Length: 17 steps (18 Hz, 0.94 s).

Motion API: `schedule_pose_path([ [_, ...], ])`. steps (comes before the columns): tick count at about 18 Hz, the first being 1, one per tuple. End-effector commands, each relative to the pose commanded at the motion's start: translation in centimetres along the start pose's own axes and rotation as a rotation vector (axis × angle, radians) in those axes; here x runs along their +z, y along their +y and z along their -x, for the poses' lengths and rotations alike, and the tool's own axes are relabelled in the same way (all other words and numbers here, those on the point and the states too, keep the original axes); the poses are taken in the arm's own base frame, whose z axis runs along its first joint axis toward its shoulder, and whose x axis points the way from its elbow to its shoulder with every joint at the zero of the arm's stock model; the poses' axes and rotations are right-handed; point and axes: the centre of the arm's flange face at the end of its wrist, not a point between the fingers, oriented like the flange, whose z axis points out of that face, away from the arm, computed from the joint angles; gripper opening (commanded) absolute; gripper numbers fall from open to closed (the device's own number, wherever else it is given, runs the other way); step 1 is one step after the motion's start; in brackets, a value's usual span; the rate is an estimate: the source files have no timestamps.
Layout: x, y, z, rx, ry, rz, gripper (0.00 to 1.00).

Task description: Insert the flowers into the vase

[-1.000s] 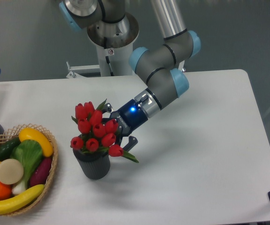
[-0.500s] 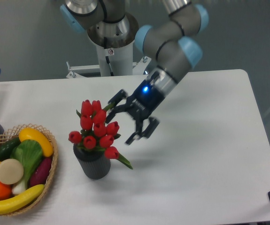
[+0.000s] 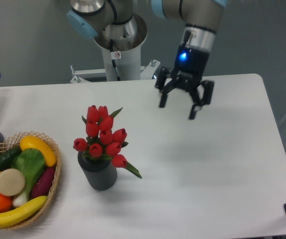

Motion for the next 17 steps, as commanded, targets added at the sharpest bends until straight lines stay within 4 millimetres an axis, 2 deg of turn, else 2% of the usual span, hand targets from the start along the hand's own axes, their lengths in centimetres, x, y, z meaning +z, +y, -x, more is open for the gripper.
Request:
schedule_pose_path([
  [3,-1.7,0.1,1.1,0.004,0.01,0.067,1.0],
  [5,-3.3,0.1,1.9,0.083,0.052,0.09,1.0],
  [9,-5.8,3.0,3.5,0.223,0.174,0.153,1.0],
  [13,-8.1,7.0,3.8,0.382,0.219,0.161,1.0],
  [17,-8.1,7.4,3.4,0.397,0.229,0.176,1.0],
])
